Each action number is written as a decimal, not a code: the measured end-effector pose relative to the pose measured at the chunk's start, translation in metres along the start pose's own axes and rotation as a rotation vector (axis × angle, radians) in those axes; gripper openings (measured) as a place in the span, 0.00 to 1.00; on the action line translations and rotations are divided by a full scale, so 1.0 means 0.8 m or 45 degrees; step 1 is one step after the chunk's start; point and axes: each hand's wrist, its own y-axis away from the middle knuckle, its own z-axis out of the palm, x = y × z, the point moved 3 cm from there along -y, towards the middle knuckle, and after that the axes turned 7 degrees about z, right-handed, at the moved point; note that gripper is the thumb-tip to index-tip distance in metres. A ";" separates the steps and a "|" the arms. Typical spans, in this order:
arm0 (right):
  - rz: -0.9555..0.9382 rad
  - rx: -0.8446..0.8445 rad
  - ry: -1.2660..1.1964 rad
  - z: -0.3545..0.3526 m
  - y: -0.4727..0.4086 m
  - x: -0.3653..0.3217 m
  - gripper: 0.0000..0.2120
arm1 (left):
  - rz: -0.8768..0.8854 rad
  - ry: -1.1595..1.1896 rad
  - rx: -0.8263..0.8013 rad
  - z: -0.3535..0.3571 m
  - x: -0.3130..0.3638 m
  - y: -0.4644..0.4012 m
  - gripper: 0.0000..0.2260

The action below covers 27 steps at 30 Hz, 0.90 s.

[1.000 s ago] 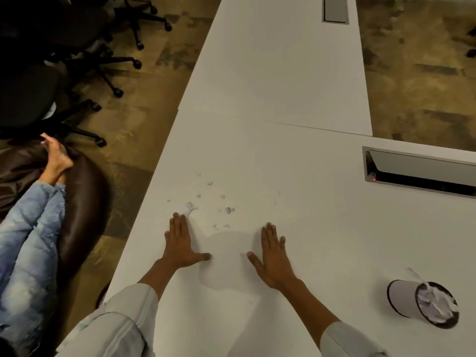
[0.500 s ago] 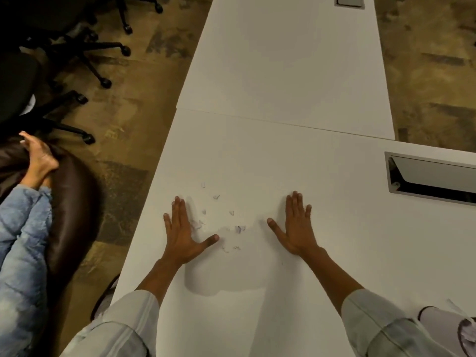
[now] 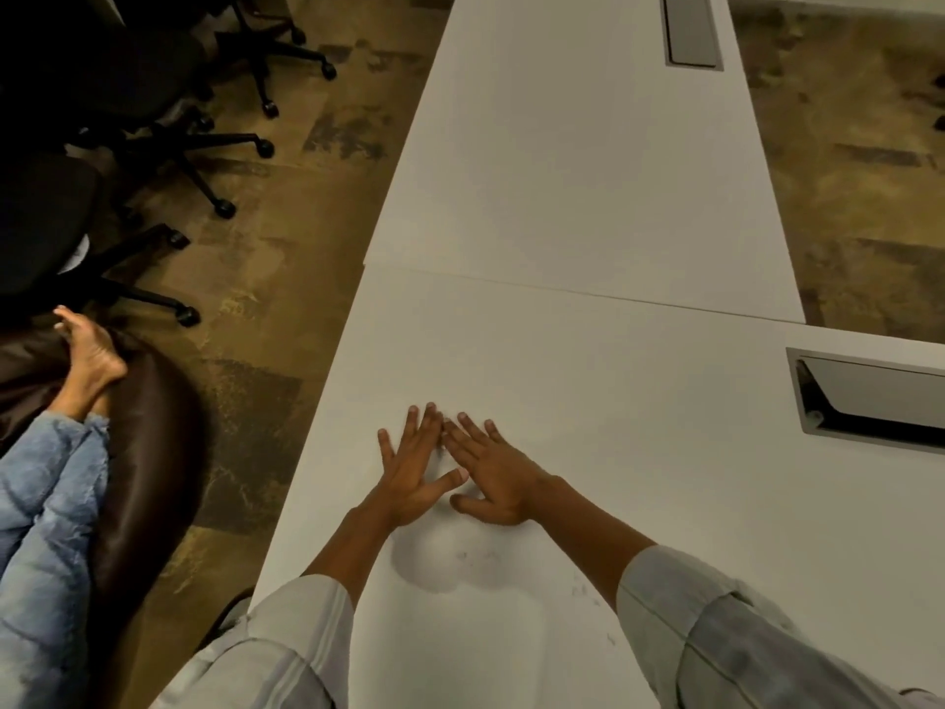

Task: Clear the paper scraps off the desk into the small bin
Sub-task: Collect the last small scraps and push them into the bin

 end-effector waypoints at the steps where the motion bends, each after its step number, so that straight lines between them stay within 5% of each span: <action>1: -0.028 -0.017 0.026 0.002 0.000 -0.004 0.41 | 0.012 0.027 -0.001 0.004 0.005 0.007 0.40; 13: -0.207 -0.132 0.095 0.036 0.143 0.008 0.36 | 0.100 0.001 0.119 0.119 0.097 0.114 0.42; 27: 0.085 0.000 -0.282 0.060 0.295 0.024 0.37 | 0.061 0.206 0.084 0.218 0.198 0.175 0.45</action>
